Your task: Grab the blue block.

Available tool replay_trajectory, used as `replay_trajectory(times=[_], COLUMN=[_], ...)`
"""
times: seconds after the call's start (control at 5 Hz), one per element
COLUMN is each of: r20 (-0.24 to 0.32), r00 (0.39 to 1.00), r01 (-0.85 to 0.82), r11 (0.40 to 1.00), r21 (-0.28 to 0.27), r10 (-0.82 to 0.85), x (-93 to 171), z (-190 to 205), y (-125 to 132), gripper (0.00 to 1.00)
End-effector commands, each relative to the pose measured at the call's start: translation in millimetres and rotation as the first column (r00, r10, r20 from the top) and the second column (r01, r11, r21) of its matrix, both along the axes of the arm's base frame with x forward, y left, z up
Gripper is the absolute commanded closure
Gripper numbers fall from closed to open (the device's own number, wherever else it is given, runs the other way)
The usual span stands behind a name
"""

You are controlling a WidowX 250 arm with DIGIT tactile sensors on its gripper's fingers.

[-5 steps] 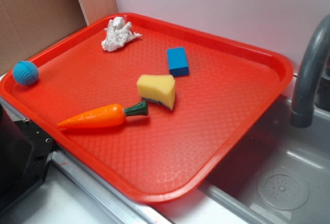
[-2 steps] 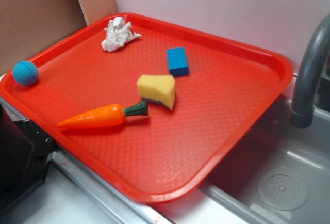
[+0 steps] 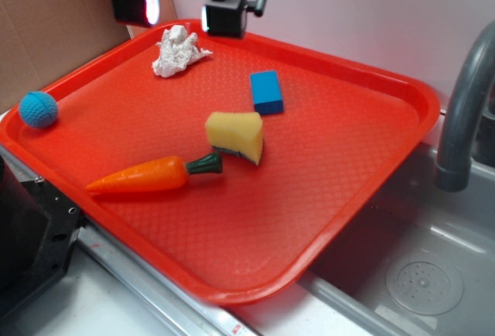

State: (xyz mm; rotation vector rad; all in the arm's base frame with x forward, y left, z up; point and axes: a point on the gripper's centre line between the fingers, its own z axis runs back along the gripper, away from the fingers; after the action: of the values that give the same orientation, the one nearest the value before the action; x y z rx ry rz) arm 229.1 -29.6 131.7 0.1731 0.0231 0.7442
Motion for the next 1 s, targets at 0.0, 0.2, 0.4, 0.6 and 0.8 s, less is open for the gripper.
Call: replay_trajectory(times=[0.0, 0.2, 0.4, 0.6, 0.8], r20=[0.049, 0.049, 0.15, 0.126, 0.152], r00=[0.999, 0.999, 0.987, 0.989, 0.986], r01=[-0.021, -0.021, 0.053, 0.072, 0.065], r11=[1.0, 1.0, 0.999, 0.996, 0.997], r21=[-0.002, -0.002, -0.005, 0.056, 0.036], r10=[0.022, 0.022, -0.051, -0.078, -0.07], x=[3.7, 3.7, 32.4, 54.2, 23.2], z=[10.9, 10.9, -14.6, -39.9, -60.8], y=[11.4, 11.4, 5.9, 2.3, -14.6], gripper=[0.0, 0.0, 0.0, 0.0, 0.0])
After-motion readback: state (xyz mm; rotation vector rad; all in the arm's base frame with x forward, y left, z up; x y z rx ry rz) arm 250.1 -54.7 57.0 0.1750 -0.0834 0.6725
